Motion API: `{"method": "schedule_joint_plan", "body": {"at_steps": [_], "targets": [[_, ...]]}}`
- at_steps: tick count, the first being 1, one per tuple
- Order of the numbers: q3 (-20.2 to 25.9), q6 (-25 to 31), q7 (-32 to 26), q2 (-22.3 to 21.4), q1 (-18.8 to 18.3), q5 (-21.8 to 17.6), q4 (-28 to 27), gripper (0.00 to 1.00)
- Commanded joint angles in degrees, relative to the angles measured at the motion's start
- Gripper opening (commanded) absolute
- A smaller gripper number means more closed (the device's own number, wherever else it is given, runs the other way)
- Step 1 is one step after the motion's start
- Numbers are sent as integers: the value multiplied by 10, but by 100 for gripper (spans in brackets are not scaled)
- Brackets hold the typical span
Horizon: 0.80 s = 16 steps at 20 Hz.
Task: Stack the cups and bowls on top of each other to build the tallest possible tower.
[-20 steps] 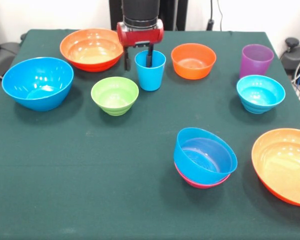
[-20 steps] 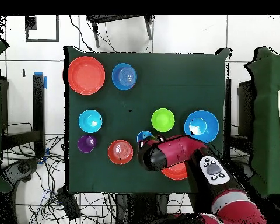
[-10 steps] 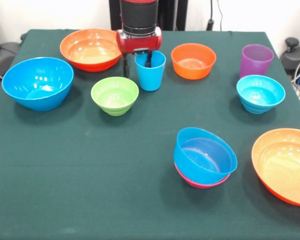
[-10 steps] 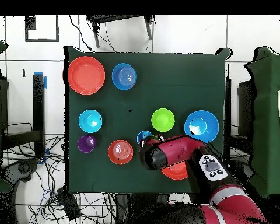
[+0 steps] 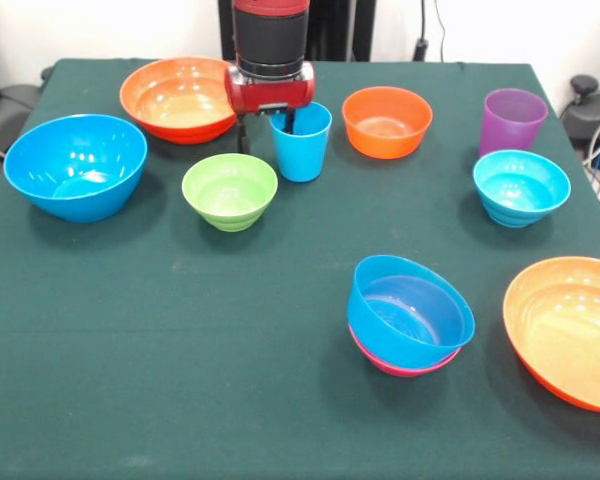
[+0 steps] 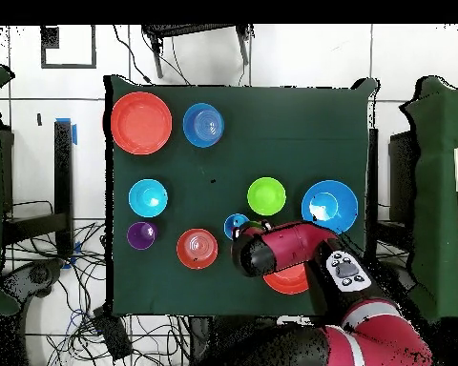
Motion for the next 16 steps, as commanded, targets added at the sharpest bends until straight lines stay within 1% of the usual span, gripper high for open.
{"method": "schedule_joint_plan", "body": {"at_steps": [1, 9, 13, 16], "targets": [[5, -30, 30, 12, 24, -24, -43, 100], [5, -25, 29, 3, 24, -20, -36, 100], [9, -11, 27, -23, 23, -13, -15, 100], [14, -3, 22, -33, 18, -9, -8, 100]]}}
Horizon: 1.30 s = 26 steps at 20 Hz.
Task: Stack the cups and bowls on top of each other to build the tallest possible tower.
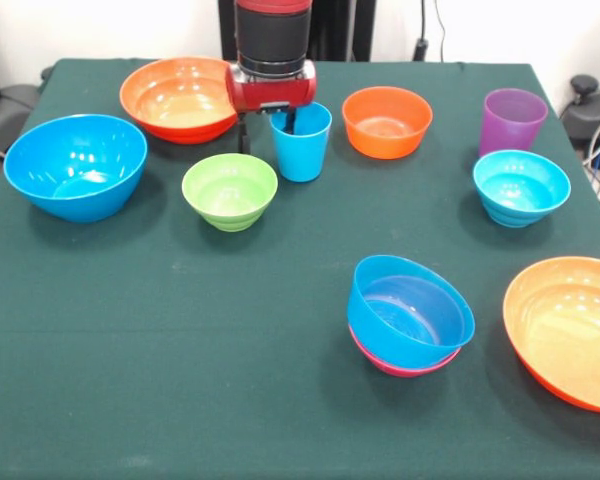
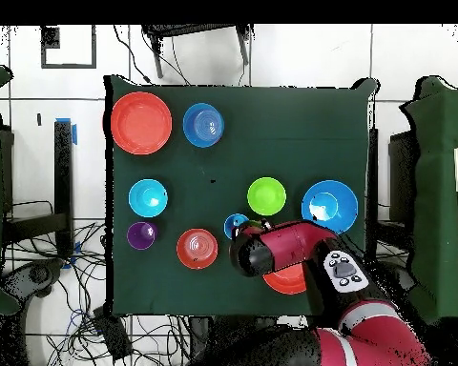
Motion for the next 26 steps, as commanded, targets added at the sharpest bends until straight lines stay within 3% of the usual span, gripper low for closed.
{"method": "schedule_joint_plan", "body": {"at_steps": [1, 6, 9, 10, 26], "targets": [[18, -6, 24, -28, 11, -10, -5, 100], [-20, -121, 81, -28, 39, -14, -5, 100], [-37, -143, 87, -26, 51, -3, -5, 100], [-42, -149, 88, -25, 53, 1, -4, 0], [-43, -151, 71, -26, 50, 18, 11, 0]]}}
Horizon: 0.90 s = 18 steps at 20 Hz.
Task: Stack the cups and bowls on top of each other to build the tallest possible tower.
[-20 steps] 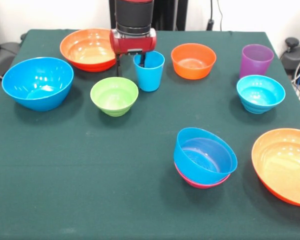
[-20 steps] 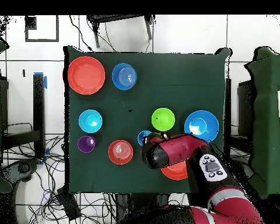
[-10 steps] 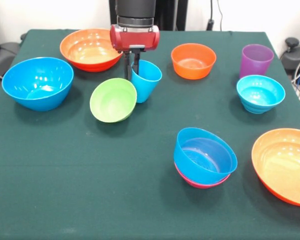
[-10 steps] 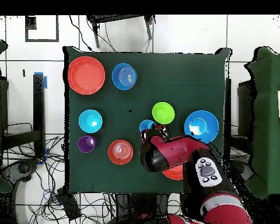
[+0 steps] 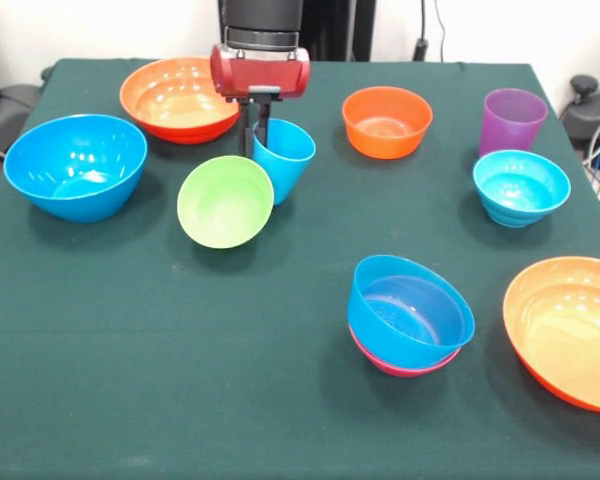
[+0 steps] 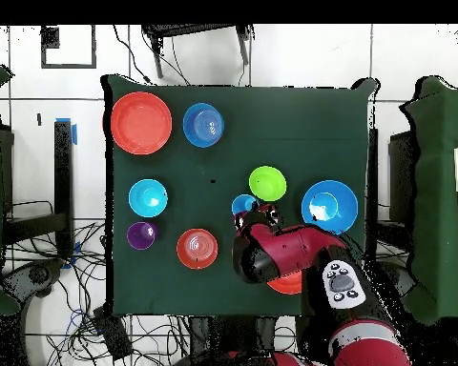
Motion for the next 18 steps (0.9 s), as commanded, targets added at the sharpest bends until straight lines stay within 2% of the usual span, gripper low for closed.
{"method": "schedule_joint_plan", "body": {"at_steps": [1, 3, 5, 10, 13, 18], "targets": [[29, 5, 70, 11, 3, 17, 13, 0], [46, 21, 70, 7, -3, 24, 26, 0], [52, 31, 82, -2, 10, 41, 48, 0], [34, 35, 108, -30, 60, 90, 85, 0], [11, 12, 115, -10, 89, 108, 74, 0], [-16, -36, 116, 50, 116, 126, 37, 0]]}}
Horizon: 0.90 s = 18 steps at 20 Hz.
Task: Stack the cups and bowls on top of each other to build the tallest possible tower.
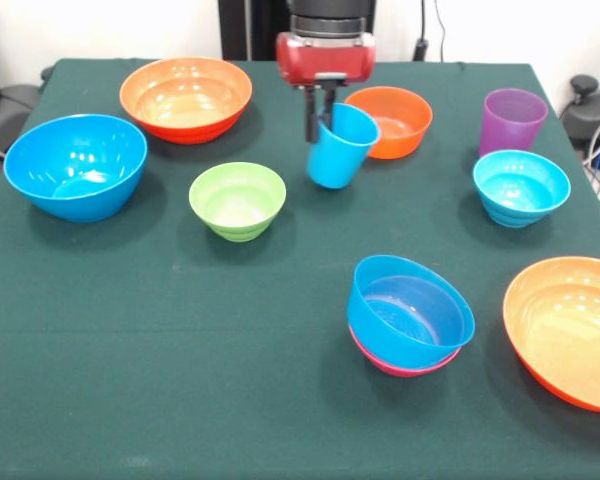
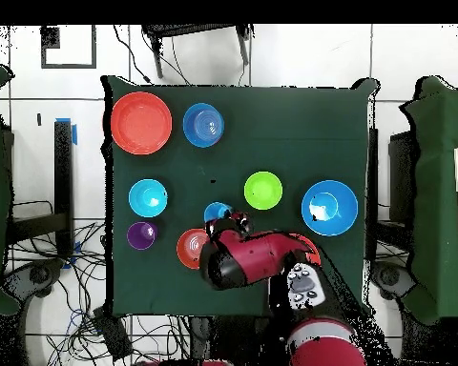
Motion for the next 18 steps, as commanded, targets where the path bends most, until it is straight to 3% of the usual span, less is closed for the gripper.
{"method": "schedule_joint_plan", "body": {"at_steps": [1, 9, 18], "targets": [[-7, -39, 106, 64, 44, 41, -12, 0], [-21, -45, 96, 79, 67, 68, -25, 0], [-41, -23, 110, 22, 114, 116, 17, 0]]}}
